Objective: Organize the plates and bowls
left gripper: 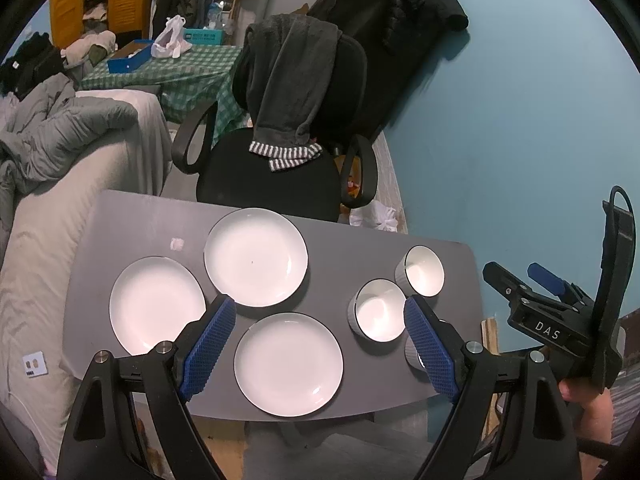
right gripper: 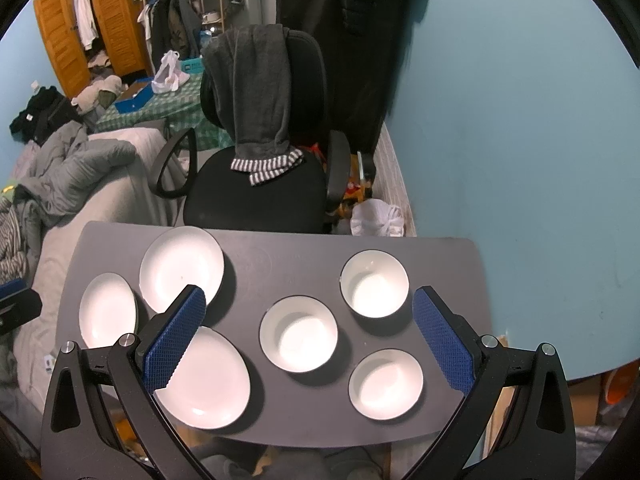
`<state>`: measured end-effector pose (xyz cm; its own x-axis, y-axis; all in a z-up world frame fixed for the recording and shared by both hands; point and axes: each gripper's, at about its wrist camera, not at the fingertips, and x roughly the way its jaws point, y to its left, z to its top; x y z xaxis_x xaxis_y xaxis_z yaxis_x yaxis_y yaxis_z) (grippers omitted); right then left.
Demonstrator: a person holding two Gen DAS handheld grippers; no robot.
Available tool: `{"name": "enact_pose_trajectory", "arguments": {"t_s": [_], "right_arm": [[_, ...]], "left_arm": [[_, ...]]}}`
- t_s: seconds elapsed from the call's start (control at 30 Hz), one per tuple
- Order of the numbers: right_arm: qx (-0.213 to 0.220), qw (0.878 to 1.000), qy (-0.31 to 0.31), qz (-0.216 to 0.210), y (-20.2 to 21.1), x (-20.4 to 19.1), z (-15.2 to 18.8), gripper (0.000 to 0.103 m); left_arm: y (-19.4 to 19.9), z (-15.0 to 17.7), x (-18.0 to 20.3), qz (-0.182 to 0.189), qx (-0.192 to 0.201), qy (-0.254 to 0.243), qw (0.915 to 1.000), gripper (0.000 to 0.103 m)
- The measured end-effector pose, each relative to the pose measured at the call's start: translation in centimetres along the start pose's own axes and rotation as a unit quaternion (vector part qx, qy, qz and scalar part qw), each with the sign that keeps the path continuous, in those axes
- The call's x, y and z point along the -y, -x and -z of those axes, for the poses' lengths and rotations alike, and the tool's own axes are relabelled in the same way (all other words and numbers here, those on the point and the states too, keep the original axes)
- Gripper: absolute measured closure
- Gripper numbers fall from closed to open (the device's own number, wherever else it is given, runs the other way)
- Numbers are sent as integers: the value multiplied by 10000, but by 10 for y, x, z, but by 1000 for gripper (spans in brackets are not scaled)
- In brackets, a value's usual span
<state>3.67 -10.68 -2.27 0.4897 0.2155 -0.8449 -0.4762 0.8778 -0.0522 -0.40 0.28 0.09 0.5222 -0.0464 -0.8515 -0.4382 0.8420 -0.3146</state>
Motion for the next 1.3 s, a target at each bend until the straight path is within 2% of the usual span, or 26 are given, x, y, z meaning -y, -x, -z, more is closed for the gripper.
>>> {"name": "enact_pose_trajectory", "arguments": {"t_s": [1.3], "right_arm": [[-9, 10000, 26, 20, -1, -10, 7, 2]], "left_arm": [[5, 4, -4, 96, -21, 89, 9999, 16]]}}
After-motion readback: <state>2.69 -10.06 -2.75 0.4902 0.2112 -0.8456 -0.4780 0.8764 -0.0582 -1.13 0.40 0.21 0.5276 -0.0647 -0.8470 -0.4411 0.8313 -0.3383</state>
